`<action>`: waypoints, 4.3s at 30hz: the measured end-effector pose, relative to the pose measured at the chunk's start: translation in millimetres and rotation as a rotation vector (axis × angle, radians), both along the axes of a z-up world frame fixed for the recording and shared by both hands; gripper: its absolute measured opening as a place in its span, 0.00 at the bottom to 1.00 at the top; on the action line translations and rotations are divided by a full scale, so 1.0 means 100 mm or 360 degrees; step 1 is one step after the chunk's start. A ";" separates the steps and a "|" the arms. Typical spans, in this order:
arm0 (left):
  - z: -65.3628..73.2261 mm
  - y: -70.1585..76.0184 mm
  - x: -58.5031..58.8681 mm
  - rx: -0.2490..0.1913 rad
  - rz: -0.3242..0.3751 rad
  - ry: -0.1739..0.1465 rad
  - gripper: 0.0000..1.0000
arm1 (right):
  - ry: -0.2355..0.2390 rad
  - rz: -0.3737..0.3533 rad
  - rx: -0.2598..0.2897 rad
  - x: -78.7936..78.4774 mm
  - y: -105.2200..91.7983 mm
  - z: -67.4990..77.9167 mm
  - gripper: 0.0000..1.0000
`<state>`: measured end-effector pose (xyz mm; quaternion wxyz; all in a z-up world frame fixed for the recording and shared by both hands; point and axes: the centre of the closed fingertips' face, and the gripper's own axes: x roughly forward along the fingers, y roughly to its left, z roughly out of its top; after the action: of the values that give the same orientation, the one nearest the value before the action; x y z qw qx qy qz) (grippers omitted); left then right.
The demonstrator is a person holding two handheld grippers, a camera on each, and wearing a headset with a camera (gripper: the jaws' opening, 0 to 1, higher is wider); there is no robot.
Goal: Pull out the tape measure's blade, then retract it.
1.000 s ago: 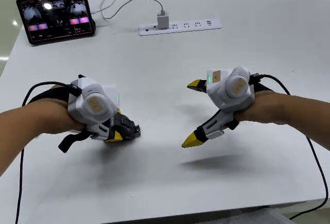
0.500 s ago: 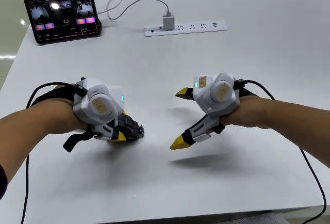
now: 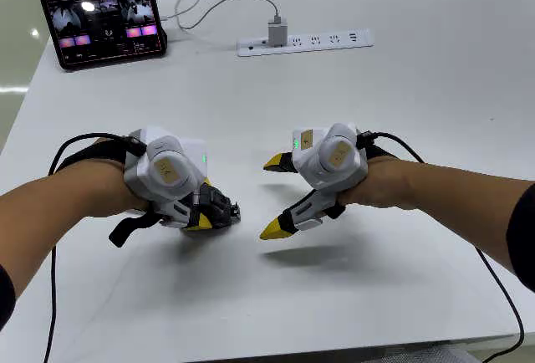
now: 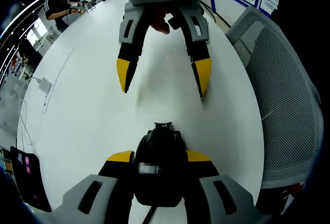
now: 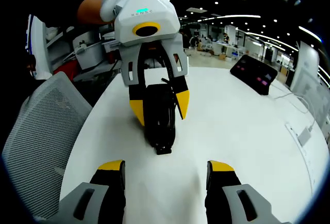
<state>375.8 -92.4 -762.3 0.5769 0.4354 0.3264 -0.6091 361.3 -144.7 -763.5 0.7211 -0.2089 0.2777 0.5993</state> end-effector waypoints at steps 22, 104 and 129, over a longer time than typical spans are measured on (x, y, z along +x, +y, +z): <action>-0.02 0.00 0.01 -0.0019 0.0003 -0.0030 0.31 | 0.0012 0.0148 -0.0095 0.03 0.39 -0.24 0.18; -0.01 -0.02 -0.01 -0.0041 0.0028 -0.0032 0.31 | 0.0037 0.0090 -0.0183 -0.03 -0.02 -0.27 0.08; -0.01 -0.02 0.00 -0.0062 0.0045 -0.0011 0.31 | 0.0059 0.0043 -0.0192 -0.03 -0.17 -0.27 0.08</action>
<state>376.3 -94.2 -763.4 0.5950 0.4214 0.3185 -0.6057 358.5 -161.7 -790.9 0.6937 -0.2446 0.3238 0.5950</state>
